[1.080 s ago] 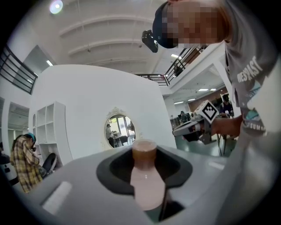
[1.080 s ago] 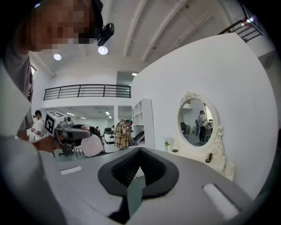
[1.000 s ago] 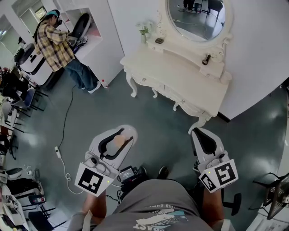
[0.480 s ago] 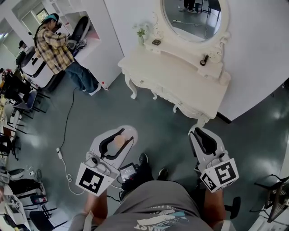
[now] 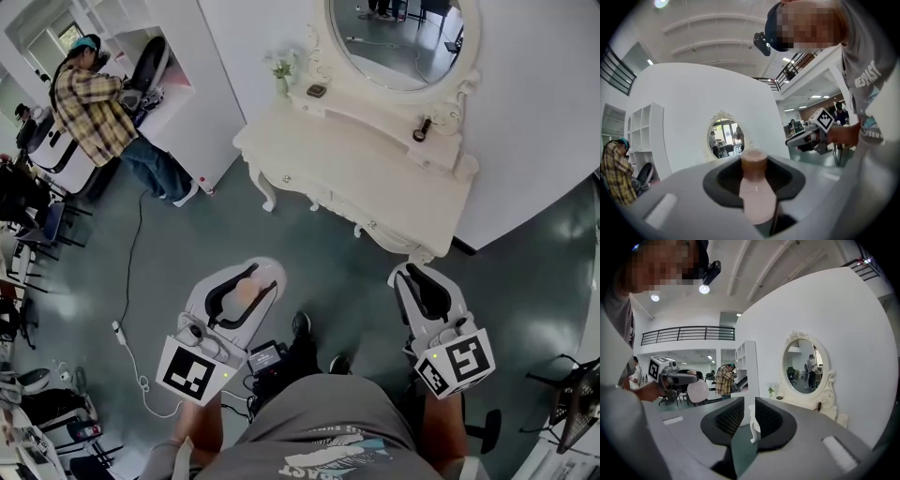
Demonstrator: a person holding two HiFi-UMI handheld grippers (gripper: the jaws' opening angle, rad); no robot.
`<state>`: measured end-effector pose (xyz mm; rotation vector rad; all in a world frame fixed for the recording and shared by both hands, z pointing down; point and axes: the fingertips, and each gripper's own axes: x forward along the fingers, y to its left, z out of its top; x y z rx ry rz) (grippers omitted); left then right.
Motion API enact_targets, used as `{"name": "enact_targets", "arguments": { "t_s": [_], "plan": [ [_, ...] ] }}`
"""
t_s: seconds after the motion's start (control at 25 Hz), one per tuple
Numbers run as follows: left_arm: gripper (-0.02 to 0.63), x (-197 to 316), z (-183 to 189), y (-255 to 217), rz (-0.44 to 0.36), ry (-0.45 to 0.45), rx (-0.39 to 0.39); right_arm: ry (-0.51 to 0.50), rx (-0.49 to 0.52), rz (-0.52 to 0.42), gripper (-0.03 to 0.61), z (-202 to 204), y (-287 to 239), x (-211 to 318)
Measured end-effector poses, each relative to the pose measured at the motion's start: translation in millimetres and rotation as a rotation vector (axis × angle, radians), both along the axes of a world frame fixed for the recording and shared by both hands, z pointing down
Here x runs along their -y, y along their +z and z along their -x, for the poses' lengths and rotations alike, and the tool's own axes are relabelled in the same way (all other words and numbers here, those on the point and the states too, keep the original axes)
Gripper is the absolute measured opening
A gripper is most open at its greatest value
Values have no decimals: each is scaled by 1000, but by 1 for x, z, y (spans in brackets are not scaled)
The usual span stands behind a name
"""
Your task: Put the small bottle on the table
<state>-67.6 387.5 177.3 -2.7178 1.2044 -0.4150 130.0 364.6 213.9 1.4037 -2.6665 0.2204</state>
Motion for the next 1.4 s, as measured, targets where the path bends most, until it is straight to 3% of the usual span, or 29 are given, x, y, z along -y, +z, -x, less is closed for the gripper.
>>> {"name": "enact_targets", "arguments": {
  "t_s": [1.0,1.4],
  "plan": [
    [123,181,64,5,17,210,-26,179,-28,27,72,72,0,151],
    [123,213,66,14,26,204,-31,183,-36,34,71,70,7,184]
  ]
}}
